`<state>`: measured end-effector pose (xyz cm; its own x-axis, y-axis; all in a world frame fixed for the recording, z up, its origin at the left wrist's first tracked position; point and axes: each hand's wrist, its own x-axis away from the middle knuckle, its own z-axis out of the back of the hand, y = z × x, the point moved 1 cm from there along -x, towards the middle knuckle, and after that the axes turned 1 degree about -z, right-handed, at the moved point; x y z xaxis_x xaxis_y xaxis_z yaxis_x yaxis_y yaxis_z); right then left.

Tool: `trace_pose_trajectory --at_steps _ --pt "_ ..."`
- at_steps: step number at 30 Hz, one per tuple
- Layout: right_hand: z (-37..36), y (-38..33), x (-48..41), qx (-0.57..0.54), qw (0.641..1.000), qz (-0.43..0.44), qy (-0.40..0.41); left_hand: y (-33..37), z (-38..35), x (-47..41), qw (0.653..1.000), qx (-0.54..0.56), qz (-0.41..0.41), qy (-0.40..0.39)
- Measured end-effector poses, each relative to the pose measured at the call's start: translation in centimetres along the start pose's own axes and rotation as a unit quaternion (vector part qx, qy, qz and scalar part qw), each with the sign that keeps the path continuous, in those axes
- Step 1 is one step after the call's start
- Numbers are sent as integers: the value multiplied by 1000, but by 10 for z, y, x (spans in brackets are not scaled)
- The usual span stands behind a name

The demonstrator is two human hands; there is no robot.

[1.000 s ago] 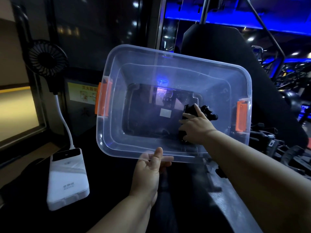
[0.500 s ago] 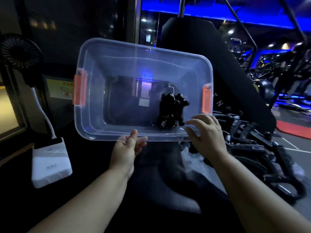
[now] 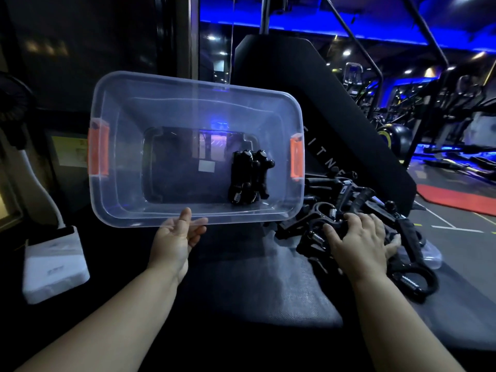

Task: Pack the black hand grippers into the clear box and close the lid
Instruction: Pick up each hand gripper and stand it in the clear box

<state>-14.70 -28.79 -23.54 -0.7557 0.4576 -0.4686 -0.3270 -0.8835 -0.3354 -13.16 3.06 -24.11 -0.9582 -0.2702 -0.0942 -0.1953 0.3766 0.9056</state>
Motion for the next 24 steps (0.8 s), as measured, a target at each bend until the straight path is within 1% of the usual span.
trace_pose_trajectory --at_steps 2,10,15,17,19,24 --pt "-1 0 -1 24 999 14 -19 0 0 0 1000 3 0 2" --pt "5 -9 7 81 993 73 -42 1 -2 3 1000 11 -4 12" --pt "2 -14 10 73 990 104 -69 2 -3 3 1000 7 -2 12" --pt "3 -16 11 64 989 124 -54 2 -3 3 1000 10 -4 14" --pt "4 -17 12 46 987 156 -18 2 -4 3 1000 10 -5 16" --pt "4 -26 20 -62 971 211 90 1 -1 1 1000 7 -4 14"
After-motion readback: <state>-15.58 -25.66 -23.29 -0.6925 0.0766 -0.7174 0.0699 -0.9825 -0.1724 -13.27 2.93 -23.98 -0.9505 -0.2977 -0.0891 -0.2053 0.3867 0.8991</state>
